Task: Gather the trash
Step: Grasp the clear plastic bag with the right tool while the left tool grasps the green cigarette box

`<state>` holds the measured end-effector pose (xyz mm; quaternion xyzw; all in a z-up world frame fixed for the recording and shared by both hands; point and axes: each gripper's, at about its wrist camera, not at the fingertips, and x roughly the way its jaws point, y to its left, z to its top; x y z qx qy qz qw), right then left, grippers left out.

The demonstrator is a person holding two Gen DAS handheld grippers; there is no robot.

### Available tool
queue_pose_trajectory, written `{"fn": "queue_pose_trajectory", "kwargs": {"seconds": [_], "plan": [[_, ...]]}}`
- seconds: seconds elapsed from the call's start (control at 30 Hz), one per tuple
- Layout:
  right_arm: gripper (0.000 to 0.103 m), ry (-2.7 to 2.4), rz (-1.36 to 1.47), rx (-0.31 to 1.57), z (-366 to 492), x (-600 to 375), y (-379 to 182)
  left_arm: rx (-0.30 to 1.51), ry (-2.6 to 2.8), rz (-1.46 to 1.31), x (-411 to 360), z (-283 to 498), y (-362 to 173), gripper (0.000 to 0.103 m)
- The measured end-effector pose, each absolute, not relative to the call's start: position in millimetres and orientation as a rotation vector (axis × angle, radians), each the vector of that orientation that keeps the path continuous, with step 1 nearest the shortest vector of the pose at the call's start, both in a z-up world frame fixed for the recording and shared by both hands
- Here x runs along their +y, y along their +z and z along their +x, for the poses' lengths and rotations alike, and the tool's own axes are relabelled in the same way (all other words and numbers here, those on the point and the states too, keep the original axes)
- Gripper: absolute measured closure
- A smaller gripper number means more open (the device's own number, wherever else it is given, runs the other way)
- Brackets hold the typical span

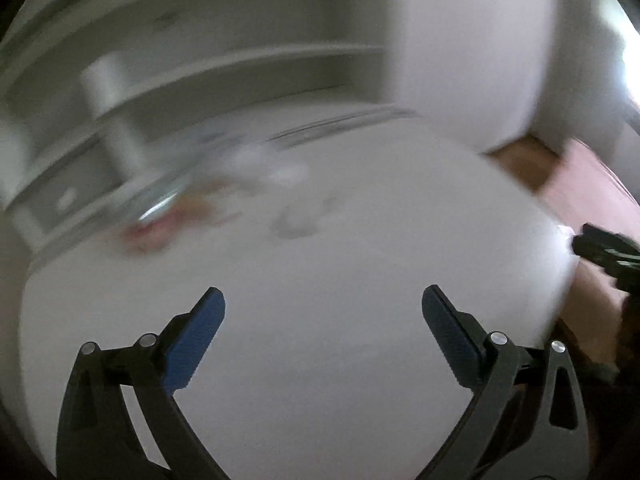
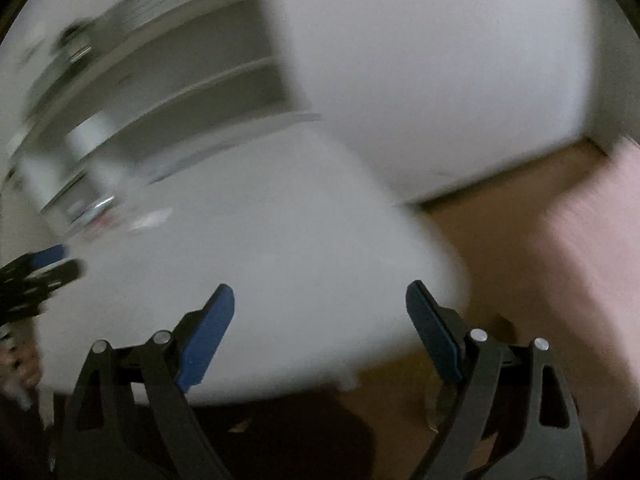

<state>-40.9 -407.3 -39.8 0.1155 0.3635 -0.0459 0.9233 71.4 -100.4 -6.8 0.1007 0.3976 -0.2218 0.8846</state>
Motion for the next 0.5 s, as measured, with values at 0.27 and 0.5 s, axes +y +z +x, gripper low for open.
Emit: {"fn": "queue_pose_trajectory", "kwargs": {"seconds": [0.27, 0.5], "plan": [[0.018, 0.246, 0.021, 0.841, 113, -262, -10, 0.874, -0.267, 0.032, 31, 85, -22, 0.007], [0.018, 0.243, -0.006, 0.923, 218, -235, -28, 0.907, -0.271, -0.065, 68, 96, -24, 0.007]]}}
